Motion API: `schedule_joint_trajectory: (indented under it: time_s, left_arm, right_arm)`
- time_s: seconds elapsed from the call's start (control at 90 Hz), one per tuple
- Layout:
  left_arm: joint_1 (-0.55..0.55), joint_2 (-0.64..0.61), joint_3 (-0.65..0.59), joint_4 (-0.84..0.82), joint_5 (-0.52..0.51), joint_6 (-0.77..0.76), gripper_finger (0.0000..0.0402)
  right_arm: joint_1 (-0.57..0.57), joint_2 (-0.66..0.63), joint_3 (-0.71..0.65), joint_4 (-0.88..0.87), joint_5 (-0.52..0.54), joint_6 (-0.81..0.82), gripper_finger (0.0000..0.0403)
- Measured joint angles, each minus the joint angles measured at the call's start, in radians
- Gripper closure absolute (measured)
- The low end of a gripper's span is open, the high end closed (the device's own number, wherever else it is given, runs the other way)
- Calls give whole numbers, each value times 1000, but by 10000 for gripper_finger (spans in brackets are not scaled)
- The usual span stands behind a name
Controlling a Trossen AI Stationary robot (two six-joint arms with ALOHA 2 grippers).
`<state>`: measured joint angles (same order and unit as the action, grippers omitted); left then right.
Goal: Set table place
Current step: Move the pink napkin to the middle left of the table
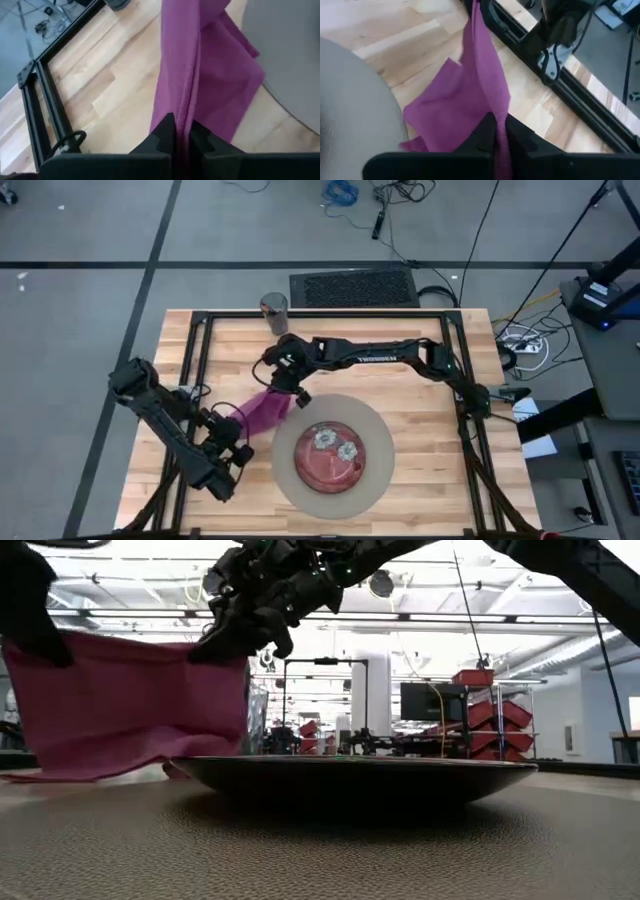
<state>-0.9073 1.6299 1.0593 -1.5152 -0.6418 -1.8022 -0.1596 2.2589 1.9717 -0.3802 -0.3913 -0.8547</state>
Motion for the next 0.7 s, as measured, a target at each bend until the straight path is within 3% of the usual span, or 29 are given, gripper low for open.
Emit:
schedule_joint_trajectory:
  time_s: [0.478, 0.7]
  left_arm:
    - [-88, 0, 142, 1, -102, 14, 401]
    - [-102, 0, 275, 17, -183, 132, 401]
  right_arm:
    - [2, -96, 0, -76, -229, 19, 403]
    - [5, -165, 0, -177, -315, 3, 403]
